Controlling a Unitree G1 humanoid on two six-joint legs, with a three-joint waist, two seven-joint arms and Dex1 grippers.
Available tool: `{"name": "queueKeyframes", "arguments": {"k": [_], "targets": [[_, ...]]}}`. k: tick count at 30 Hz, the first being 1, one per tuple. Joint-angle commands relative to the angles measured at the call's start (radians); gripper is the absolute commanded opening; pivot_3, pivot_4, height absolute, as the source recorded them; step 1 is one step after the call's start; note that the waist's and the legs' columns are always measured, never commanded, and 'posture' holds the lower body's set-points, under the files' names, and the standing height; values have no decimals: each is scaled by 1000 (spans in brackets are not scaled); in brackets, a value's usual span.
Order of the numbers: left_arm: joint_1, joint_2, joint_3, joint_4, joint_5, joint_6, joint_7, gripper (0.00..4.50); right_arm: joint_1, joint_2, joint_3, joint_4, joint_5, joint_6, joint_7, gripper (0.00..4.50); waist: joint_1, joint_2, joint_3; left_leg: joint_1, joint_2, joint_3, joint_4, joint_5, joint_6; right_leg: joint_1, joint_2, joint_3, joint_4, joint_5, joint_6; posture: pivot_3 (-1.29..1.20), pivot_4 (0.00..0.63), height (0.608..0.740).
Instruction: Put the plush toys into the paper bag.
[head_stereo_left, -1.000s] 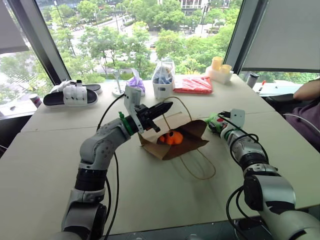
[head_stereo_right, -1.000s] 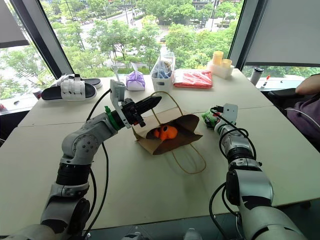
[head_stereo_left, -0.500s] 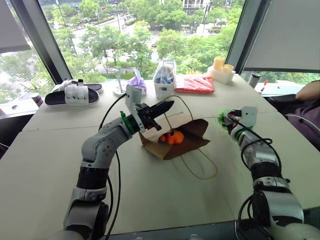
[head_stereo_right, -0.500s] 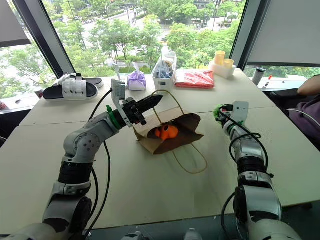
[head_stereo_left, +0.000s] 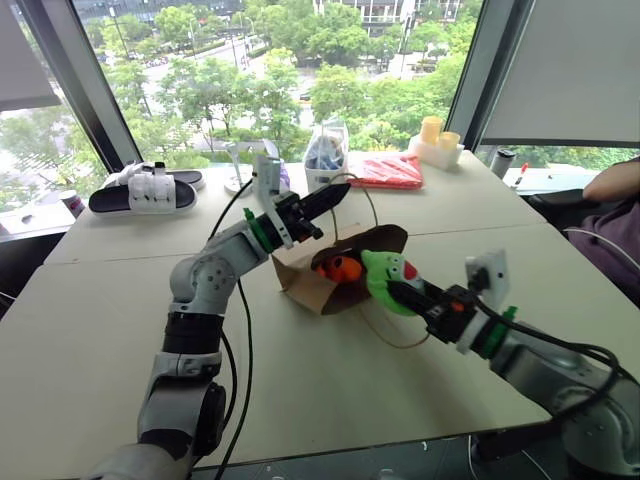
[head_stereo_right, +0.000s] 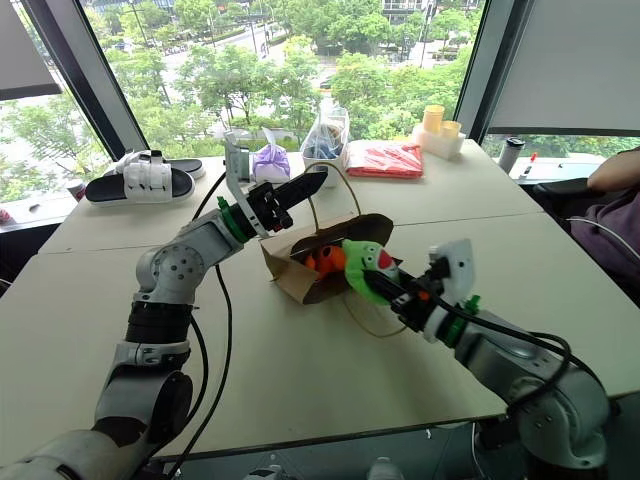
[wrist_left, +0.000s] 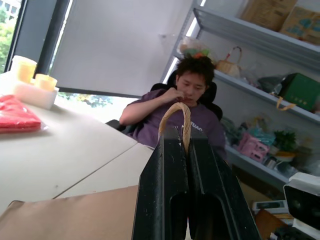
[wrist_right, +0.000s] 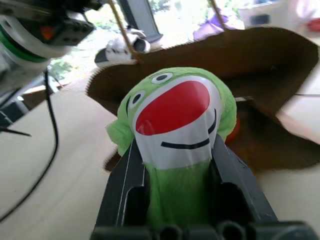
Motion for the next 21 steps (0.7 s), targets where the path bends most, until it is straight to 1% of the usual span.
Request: {"name": "queueKeyframes", "arguments": {"k": [1,3,5,9,11,12,14,17,21], "targets": [[-19,-8,12,-35,-30,10,-7,0,-101,49,98,126,-110,-44,-38,1193,4,0,0,0,0,0,0,0,0,0,0,0,1,0,0,0,150,740],[-23,-29,42,-40,-61,18,30,0,-161,65,157,211,-180,-68,-37,1193,4,0,0,-1,-1,-1,0,0,0,-1,0,-1,1,0,0,0,150,740],[-24,-43,62,-50,-81,25,59,0,-185,66,186,254,-229,-86,-30,1193,4,0,0,-3,-1,-1,0,2,-4,-3,-1,0,1,0,0,0,150,740],[-15,-63,97,-89,-141,56,114,0,-228,67,231,331,-326,-136,-18,1193,2,0,0,-3,-1,-1,-2,1,-3,-4,-1,-1,-1,0,0,0,150,740],[-8,-69,106,-103,-161,68,136,0,-249,68,248,358,-368,-151,-15,1744,2,0,0,-3,-1,-1,-2,1,-3,-4,-1,-1,-1,0,0,0,150,740],[-8,-73,112,-106,-172,72,149,0,-256,64,257,366,-388,-159,-10,1936,1,0,0,-3,-1,-1,-2,1,-3,-4,-1,-1,-1,0,0,0,150,740],[-10,-78,121,-110,-189,74,171,0,-265,63,261,374,-415,-168,-3,2897,2,0,0,-3,-1,-1,-2,1,-3,-4,-1,-1,-1,0,0,0,150,740],[-14,-77,124,-110,-201,73,186,0,-269,66,255,373,-440,-172,5,4485,1,0,0,-3,-1,-1,-2,1,-3,-4,-1,-1,-1,0,0,0,150,740],[-29,-82,132,-86,-207,61,201,0,-261,53,226,316,-431,-174,43,4485,2,0,0,-3,-1,-1,-1,1,-3,-4,-1,-1,-1,0,0,0,150,740]]}}
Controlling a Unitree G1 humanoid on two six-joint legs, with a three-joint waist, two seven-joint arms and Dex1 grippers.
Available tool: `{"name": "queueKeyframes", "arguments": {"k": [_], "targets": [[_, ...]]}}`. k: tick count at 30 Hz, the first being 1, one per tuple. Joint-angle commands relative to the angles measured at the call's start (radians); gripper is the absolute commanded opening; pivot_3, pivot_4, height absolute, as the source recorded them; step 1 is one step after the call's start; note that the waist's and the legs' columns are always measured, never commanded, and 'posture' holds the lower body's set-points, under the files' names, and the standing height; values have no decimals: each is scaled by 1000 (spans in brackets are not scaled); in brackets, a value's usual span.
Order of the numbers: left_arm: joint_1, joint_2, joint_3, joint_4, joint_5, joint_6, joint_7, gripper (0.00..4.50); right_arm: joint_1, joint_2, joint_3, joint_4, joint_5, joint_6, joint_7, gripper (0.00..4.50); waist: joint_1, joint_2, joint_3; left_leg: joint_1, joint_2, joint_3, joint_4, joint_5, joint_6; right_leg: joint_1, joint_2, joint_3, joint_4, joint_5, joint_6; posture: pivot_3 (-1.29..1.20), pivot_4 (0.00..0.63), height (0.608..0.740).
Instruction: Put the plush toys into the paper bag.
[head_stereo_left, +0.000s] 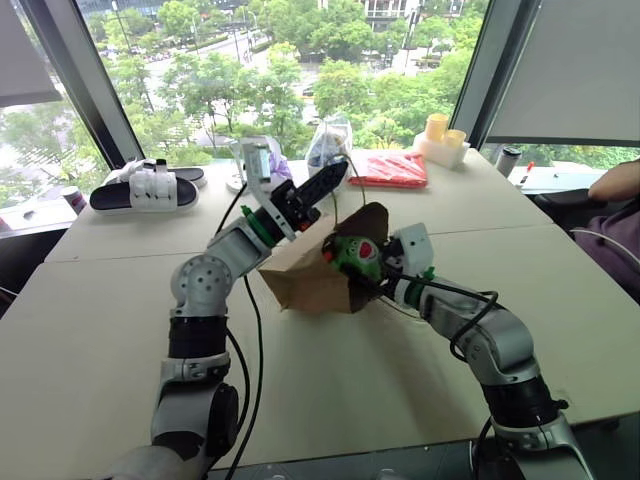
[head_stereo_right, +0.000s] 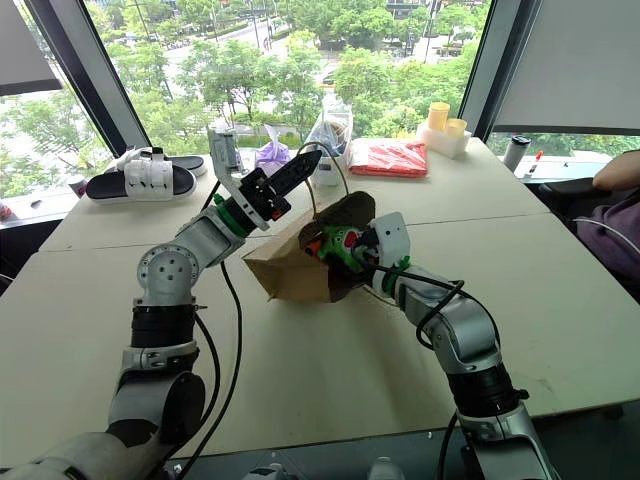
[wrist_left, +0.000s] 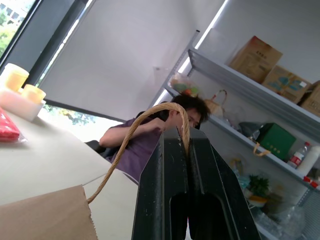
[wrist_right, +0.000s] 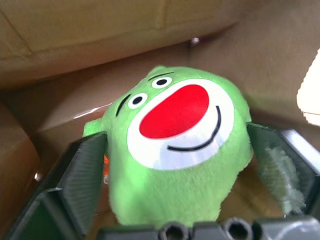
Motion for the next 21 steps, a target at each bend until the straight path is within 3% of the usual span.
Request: {"name": "queueKeyframes", "arguments": {"k": [1,6,10,13,17,21], "targets": [[-39,-9,25,-4,-28,-23,13,0,0,-16,-56,-114,35,-13,45,4485,1,0,0,0,0,0,0,0,0,0,0,0,0,0,0,0,150,740],[-48,-13,24,24,-17,-35,6,0,70,-56,-184,-262,154,33,104,4485,4,0,0,0,0,0,0,0,1,1,0,0,-1,0,0,0,150,740],[-46,-4,21,31,-14,-37,-5,0,158,-83,-425,-350,351,116,92,4485,6,0,0,0,0,0,0,-1,3,1,0,0,-1,0,0,0,150,740],[-46,5,22,38,-15,-35,-15,0,273,-120,-571,-346,404,146,66,4485,9,0,0,0,0,0,0,-2,4,1,0,0,-1,0,0,0,150,740],[-49,13,19,53,-17,-33,-34,0,424,-94,-662,-315,450,142,51,4485,10,0,0,0,0,0,0,-3,5,2,0,0,-1,0,0,0,150,740],[-55,11,13,71,-11,-37,-49,0,496,-5,-671,-270,493,113,12,4485,-1,0,0,1,0,1,0,-2,5,2,0,1,0,0,0,0,150,740]]}}
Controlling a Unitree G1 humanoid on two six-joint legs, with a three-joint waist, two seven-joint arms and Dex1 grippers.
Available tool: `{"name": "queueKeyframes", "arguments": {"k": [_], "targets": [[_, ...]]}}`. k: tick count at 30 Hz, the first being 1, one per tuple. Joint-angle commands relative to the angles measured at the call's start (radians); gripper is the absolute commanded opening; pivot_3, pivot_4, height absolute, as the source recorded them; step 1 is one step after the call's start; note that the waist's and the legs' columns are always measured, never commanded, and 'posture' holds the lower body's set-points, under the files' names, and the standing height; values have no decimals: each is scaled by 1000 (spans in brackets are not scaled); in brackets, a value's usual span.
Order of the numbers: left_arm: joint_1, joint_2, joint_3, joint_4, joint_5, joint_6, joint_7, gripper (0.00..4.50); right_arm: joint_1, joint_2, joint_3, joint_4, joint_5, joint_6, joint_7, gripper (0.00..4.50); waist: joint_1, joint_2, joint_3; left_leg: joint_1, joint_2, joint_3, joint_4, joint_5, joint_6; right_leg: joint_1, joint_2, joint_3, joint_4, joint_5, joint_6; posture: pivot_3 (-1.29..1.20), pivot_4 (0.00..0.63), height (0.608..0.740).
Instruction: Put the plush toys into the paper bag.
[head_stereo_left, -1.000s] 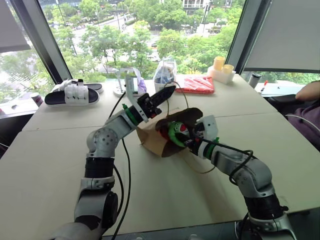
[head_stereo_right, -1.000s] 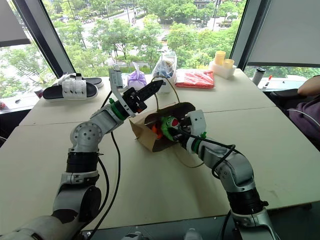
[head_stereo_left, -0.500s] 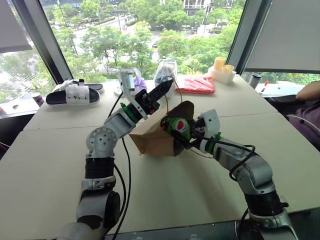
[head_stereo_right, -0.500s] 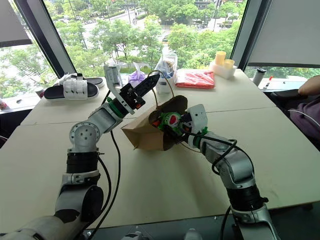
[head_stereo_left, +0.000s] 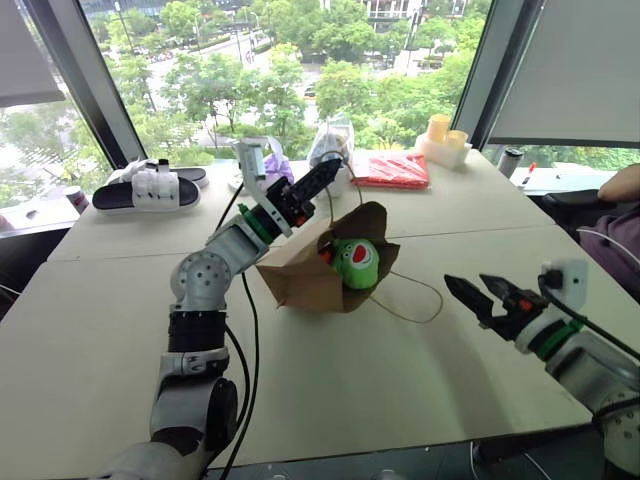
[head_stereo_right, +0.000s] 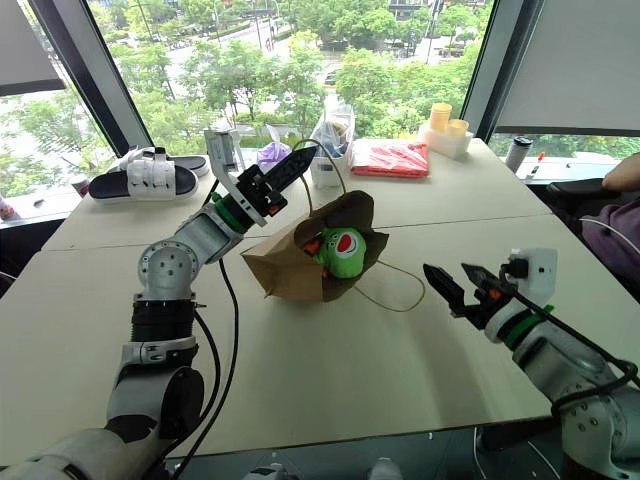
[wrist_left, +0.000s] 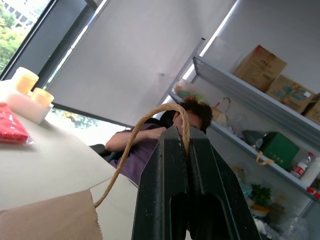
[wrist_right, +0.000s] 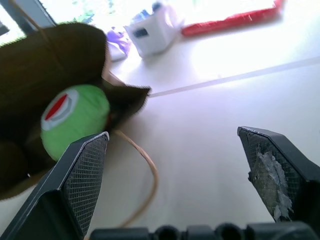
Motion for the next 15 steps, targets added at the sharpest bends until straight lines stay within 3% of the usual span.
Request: {"name": "queueKeyframes", "arguments": {"k": [1,14,15], "targets": [[-32,1,3,-10,-8,-17,-23,0,19,80,-24,20,67,-43,-36,4485,-1,0,0,0,0,0,0,0,0,0,0,0,0,0,0,0,150,740],[-18,4,9,-32,-13,-10,-16,0,27,295,108,107,146,-84,-137,4485,1,0,0,1,0,-1,0,0,0,0,0,0,1,0,0,0,150,740],[-16,4,9,-36,-14,-9,-14,0,24,306,107,106,163,-90,-143,4245,1,0,0,1,0,-1,0,0,0,0,0,0,1,0,0,0,150,740]]}}
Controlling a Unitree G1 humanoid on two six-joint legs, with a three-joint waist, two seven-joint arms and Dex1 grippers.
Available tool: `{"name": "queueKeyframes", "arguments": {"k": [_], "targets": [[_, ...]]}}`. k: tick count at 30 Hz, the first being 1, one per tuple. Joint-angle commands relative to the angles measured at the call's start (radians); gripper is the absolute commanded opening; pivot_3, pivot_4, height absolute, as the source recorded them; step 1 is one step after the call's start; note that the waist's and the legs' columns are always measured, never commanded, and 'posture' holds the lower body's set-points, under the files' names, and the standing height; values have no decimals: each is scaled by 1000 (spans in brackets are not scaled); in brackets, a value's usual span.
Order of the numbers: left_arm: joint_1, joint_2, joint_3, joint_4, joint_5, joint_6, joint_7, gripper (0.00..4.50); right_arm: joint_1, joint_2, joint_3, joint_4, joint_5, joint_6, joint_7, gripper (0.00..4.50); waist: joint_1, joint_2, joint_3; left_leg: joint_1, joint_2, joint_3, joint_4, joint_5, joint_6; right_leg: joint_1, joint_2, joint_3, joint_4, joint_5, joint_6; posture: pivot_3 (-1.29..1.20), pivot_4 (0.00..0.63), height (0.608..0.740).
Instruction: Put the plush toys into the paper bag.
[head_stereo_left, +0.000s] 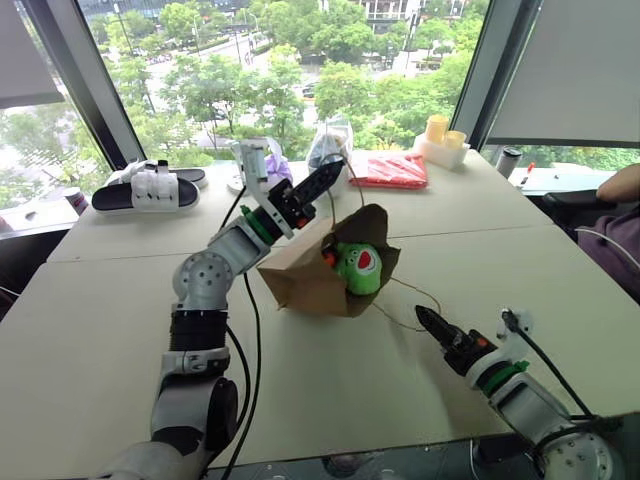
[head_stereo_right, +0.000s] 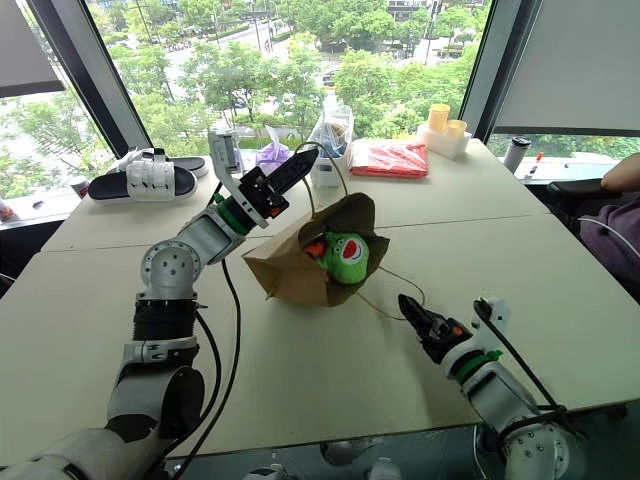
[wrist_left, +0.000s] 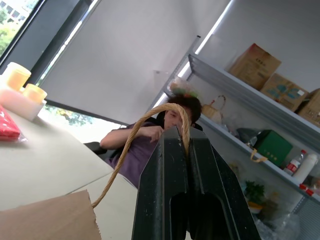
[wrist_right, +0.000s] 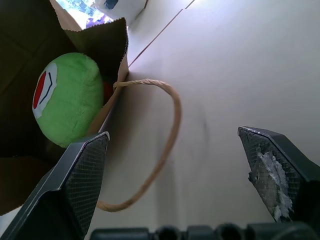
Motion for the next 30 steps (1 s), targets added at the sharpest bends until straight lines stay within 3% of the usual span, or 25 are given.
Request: {"name": "queueKeyframes", "arguments": {"k": [1,2,9,12,16,21,26,30], "targets": [[-12,4,11,-44,-17,-9,1,0,-17,27,2,-21,67,-34,-14,3980,0,0,0,0,0,0,0,0,0,0,0,0,0,0,0,0,150,740],[-11,5,11,-46,-16,-9,3,0,-18,31,5,-24,78,-39,-15,3736,0,0,0,0,0,0,0,0,0,0,0,0,0,0,0,0,150,740],[-8,3,10,-49,-16,-10,7,0,-13,31,14,-40,140,-67,-50,186,0,0,0,0,0,0,0,0,0,0,0,0,0,0,0,0,150,740],[-9,8,7,-48,-12,-9,3,0,-5,3,20,-76,178,-68,-41,79,0,0,0,0,0,0,0,0,0,0,0,0,0,0,0,0,150,740],[-25,73,-42,-40,58,-34,-76,0,-51,-63,-28,-167,430,-82,-60,79,-3,0,0,0,0,0,0,0,0,0,0,0,0,0,0,0,150,740],[-83,143,-42,80,101,-55,-166,0,-204,-220,-51,-209,724,-149,-111,79,-1,0,0,0,0,0,0,0,0,0,0,0,0,0,0,0,150,740],[-113,150,-42,149,137,-79,-201,0,-260,-302,-28,-184,772,-204,-143,79,2,0,0,-1,0,0,0,0,1,1,0,-3,-1,0,0,0,150,740],[-100,111,-65,200,187,-106,-194,0,-248,-315,34,-173,713,-212,-139,79,1,-1,0,-1,0,0,0,-1,1,1,0,-2,-1,0,0,0,150,740]]}}
